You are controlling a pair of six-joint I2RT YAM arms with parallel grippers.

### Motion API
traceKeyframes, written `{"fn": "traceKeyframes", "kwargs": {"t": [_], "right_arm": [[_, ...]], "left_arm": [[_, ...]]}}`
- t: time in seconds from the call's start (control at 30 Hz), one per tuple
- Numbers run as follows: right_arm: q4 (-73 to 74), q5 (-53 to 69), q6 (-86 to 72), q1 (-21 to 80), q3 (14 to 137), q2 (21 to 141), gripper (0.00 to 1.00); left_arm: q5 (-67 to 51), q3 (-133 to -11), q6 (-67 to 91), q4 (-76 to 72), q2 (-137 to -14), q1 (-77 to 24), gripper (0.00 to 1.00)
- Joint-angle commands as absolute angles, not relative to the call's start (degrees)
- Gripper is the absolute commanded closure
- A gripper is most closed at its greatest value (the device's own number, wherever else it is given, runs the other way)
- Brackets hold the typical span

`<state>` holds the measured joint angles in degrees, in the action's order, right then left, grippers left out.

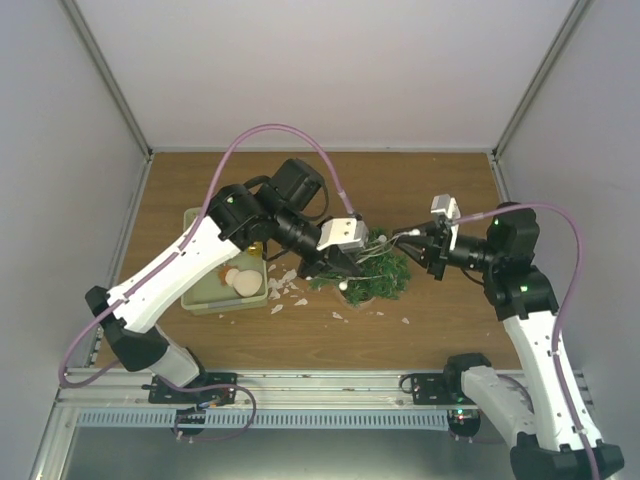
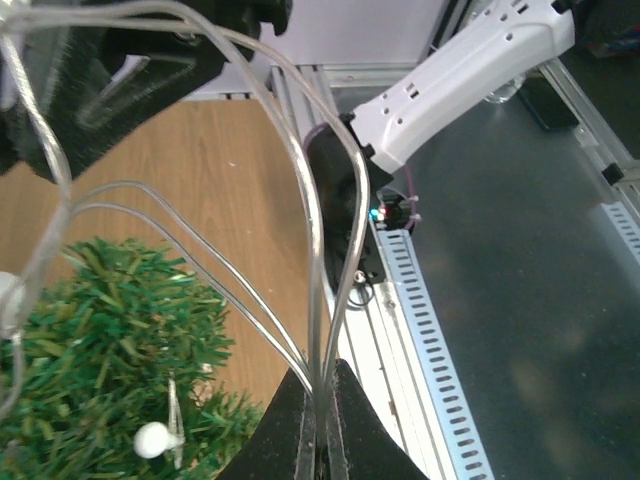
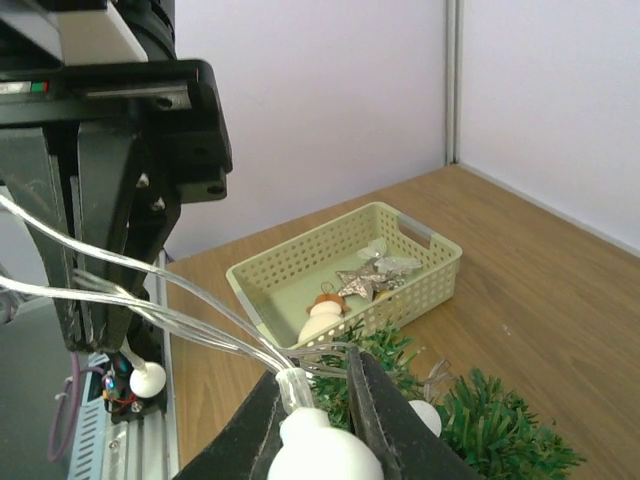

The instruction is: Decorate the small christmas tree

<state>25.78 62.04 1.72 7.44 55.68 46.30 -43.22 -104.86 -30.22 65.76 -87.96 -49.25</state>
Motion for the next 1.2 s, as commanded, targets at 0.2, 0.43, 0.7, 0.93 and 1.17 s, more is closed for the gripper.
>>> {"fn": "traceKeyframes", "kwargs": {"t": [0.2,0.43,0.7,0.93,1.17], "right_arm": [[30.23,57.37,1.10,7.56,54.87,43.26,0.46],[35.46,43.80,0.09,7.64,57.25,39.75,0.29],[39.99,29.29,-4.80,7.63,61.94,40.82,0.15],[43.91,21.77,-7.41,7.56,63.38,41.93,0.06],[42.89,19.69,-9.03,7.59,64.50,42.64,0.06]], "left_arm": [[-47.54,-103.38,-30.63,65.80,-91.27,-51.31,1.00],[-48.18,-102.39,-30.16,64.95,-91.67,-51.57,1.00],[-48.99,-101.35,-29.89,64.74,-92.20,-52.74,1.00],[-48.70,-100.20,-29.99,64.47,-92.17,-53.34,1.00],[-49.91,-100.51,-29.39,63.77,-93.65,-54.05,1.00]]}}
